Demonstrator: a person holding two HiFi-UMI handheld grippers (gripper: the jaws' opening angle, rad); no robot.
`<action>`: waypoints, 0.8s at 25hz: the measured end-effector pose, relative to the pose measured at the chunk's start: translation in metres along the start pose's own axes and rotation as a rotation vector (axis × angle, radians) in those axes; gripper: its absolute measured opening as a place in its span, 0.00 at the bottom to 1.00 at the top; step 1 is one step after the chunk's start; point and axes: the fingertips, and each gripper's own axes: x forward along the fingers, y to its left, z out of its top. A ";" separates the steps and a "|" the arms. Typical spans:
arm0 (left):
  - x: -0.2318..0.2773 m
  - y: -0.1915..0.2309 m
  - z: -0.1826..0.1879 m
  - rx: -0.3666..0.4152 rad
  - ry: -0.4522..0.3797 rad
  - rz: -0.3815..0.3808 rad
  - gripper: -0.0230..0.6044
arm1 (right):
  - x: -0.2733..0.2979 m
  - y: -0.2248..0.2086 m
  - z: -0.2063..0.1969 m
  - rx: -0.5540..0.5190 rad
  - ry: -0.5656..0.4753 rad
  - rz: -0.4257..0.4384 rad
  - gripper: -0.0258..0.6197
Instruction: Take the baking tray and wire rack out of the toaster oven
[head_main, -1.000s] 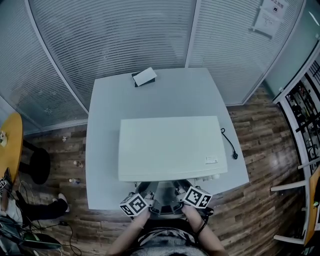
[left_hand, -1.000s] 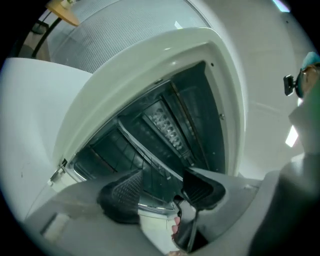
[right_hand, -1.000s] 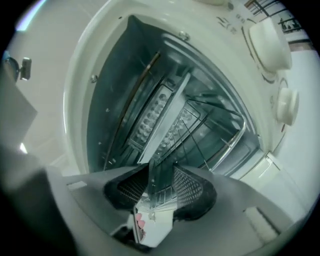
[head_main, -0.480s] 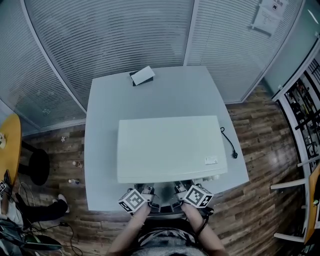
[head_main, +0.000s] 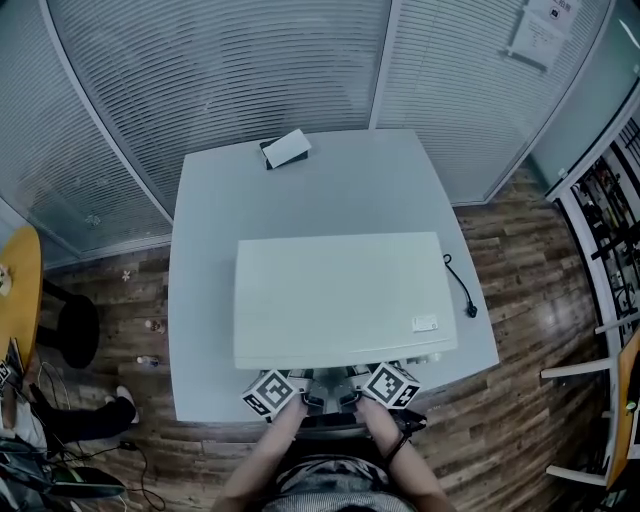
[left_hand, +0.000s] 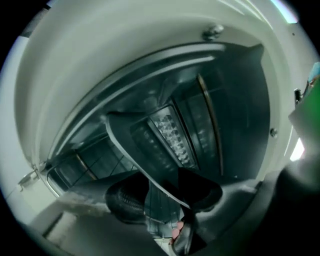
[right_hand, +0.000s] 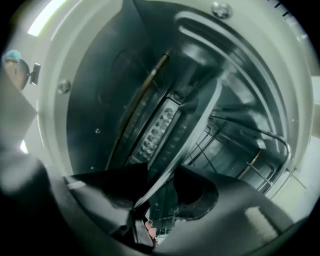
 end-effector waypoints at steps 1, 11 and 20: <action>0.002 0.000 0.000 -0.015 -0.003 -0.006 0.34 | 0.000 0.000 0.001 0.003 0.000 0.002 0.30; -0.007 0.001 -0.002 -0.161 -0.011 -0.026 0.26 | -0.008 0.001 -0.004 0.024 0.005 0.001 0.29; -0.023 0.000 -0.009 -0.202 0.000 -0.019 0.25 | -0.022 0.001 -0.013 0.003 0.044 -0.019 0.30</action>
